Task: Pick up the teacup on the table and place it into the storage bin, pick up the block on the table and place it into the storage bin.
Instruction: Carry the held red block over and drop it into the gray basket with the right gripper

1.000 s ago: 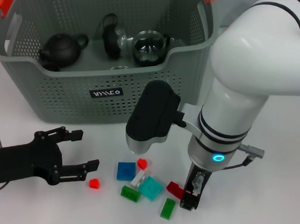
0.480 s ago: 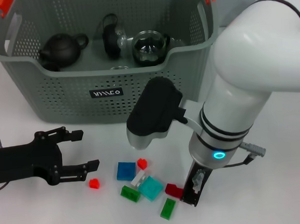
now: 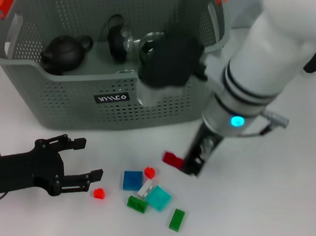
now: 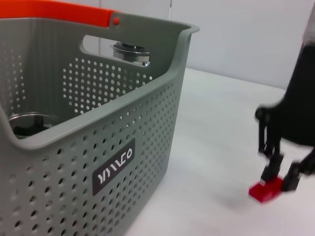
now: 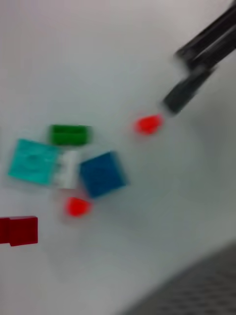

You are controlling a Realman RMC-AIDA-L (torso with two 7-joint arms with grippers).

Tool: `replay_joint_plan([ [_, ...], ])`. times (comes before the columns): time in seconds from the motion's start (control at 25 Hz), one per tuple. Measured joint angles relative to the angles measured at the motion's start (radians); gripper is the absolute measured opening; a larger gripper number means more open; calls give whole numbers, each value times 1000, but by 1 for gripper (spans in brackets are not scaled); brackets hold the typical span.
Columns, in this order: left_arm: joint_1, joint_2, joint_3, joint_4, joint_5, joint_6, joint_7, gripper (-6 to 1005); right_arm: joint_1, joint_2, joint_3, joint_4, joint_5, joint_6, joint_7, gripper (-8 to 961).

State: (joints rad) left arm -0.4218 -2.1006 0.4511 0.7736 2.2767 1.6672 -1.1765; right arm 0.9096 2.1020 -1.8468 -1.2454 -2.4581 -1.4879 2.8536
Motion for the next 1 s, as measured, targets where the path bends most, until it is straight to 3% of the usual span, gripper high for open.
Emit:
replay_joint_plan([
  [0.28,-1,2,-2,4,-2,0,0,872,14,3,149,-254,4,-71,-34,190],
  [0.48,-5,3,-2,6,-6,6,-1,872,79,5,298,-286,-30,-26,-97,191],
  [0.72,-8,4,-2,7,-8,7,-3,872,145,4,429,-115,-142,134,-150,191],
  [1.0,-10,4,-2,3,-8,0,0,872,201,-3,483,159,-220,319,-210,203],
])
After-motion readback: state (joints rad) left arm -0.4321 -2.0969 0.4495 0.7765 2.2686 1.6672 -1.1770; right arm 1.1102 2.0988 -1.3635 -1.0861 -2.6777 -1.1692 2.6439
